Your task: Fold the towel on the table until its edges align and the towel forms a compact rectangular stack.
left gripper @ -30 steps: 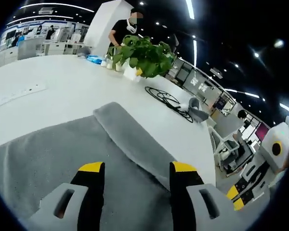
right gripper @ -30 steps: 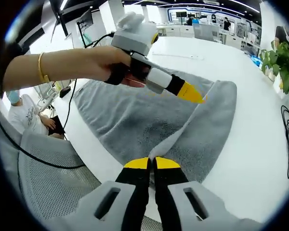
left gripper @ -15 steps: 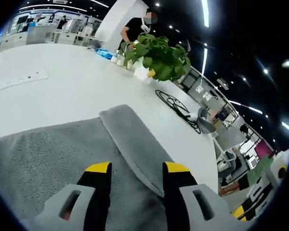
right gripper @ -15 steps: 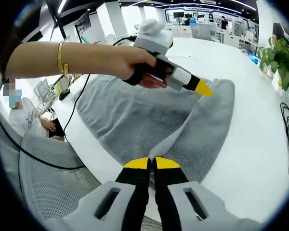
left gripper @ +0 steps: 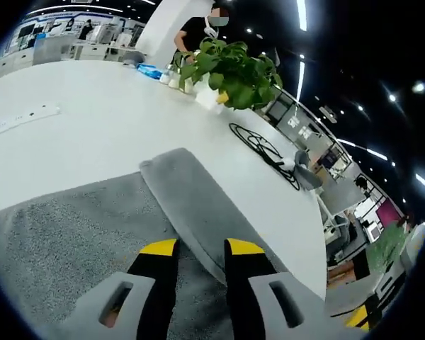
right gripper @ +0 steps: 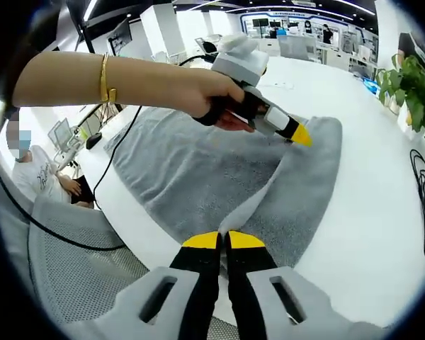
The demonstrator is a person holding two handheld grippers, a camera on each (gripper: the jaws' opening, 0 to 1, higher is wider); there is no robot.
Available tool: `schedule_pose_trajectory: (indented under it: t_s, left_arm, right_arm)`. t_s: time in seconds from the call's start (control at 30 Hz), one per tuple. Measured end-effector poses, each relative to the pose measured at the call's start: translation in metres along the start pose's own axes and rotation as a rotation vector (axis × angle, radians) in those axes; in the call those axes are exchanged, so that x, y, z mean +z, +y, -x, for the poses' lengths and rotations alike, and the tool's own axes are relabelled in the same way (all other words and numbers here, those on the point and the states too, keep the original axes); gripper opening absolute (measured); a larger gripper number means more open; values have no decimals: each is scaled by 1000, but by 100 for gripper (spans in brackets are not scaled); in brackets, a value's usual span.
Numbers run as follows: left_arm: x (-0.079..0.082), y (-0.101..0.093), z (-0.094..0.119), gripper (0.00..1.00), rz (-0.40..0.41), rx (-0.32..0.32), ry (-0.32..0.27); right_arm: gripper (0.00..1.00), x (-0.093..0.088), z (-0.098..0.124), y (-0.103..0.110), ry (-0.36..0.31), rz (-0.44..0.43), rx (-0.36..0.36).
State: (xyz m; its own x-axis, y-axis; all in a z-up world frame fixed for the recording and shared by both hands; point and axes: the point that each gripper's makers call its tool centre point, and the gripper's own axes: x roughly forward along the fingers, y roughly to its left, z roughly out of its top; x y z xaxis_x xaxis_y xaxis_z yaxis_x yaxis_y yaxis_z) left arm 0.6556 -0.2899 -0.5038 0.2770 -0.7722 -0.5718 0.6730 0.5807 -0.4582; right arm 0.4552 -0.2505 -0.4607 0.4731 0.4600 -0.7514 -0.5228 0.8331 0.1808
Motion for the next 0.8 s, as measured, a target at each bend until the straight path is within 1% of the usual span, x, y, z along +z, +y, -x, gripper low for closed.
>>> schedule_pose_trajectory:
  t_s: [0.07,0.1,0.13,0.17,0.2,0.23,0.3,0.37,0.43,0.5,0.53,0.6,0.63,0.7,0.8]
  left_arm:
    - [2,-1,-1,24,7,8,-11]
    - [2,2,-2,23,10,28,-11]
    - [3,3,-2,21,10,39,-15]
    - [4,5,-3,17,16,53,-22]
    - [6,8,-3,12,37,69,-42]
    - [9,8,-3,9,73,71,-62]
    - [12,8,-4,7,120,57,-75]
    - [20,6,-5,2,75,43,-83]
    - [19,0,-5,2,58,39,-74]
    - [19,5,-5,2,54,72,-62]
    - [18,5,-3,1,59,79,-66]
    - [17,4,1,1,64,81,-71]
    - [18,3,2,1,59,82,-74]
    - [18,5,5,1,64,97,-80]
    - [24,8,11,1,36,117,-90]
  right_arm:
    - [0,0,1,1,-4,-1,0]
    - [0,1,0,1,-6,-1,0]
    - [0,1,0,1,-6,-2,0]
    - [0,1,0,1,-6,-2,-1]
    - [0,2,0,0,-10,-5,-4]
    - [0,3,1,0,-11,-7,-6]
    - [0,3,2,0,-16,-11,-8]
    - [0,3,3,-1,-18,-11,-12]
    - [0,3,4,-1,-17,-13,-17]
    - [0,3,4,-1,-19,-15,-20]
    - [0,4,5,-1,-20,-14,-21]
    - [0,7,6,0,-23,-5,-22]
    - [0,10,6,0,-36,1,-26]
    - [0,12,6,2,-41,2,-24]
    - [0,19,6,8,-49,13,-23]
